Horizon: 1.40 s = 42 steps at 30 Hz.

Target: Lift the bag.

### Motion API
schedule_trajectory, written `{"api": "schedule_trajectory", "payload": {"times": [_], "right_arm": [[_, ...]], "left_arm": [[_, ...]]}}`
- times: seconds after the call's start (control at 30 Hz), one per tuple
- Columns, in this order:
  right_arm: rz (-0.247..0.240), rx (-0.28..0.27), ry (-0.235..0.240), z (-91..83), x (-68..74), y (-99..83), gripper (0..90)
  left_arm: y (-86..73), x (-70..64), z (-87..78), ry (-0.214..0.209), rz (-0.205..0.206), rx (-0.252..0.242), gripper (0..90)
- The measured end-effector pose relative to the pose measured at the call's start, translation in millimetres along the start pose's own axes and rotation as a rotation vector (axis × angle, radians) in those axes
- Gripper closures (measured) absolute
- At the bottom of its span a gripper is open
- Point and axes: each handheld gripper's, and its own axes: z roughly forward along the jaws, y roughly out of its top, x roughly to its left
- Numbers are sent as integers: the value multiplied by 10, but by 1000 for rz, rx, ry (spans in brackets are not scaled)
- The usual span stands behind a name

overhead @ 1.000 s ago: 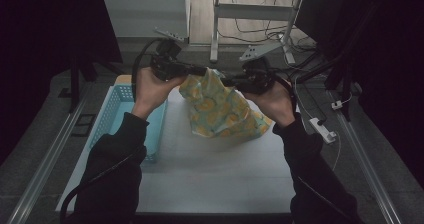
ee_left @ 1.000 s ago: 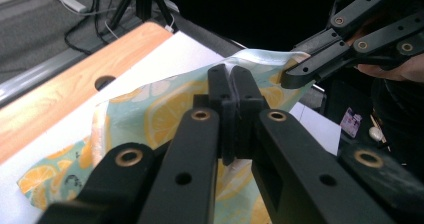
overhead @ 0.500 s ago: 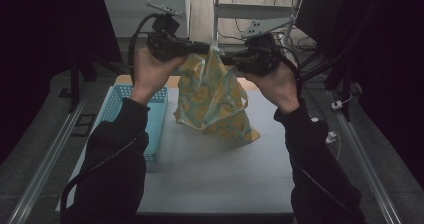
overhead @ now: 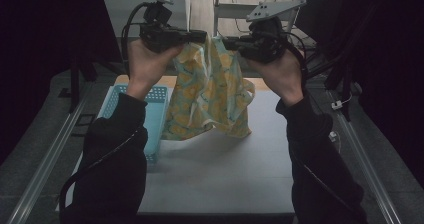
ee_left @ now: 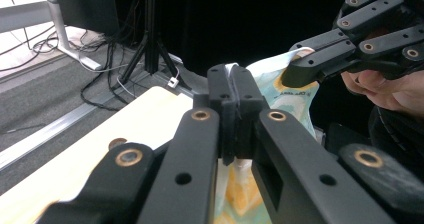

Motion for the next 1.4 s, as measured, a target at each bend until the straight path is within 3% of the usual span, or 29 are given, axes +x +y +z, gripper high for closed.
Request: {"api": "schedule_trajectory", "payload": {"times": [0.2,0.57,0.73,1.1,1.27,1.4], "right_arm": [[18,31,-6,120,-40,-94,900],[57,80,12,357,-130,-405,900],[77,107,22,467,-165,-566,900],[153,143,62,723,-198,-898,897],[169,143,65,744,-206,-945,861],[179,128,55,708,-213,-956,780]], "left_arm": [[-74,82,107,41,-5,29,893],[-301,262,374,75,-17,98,891],[-400,323,457,121,-9,134,888],[-653,443,708,117,-27,203,881],[-697,468,737,114,-28,200,863],[-710,462,699,102,-41,185,771]]}}
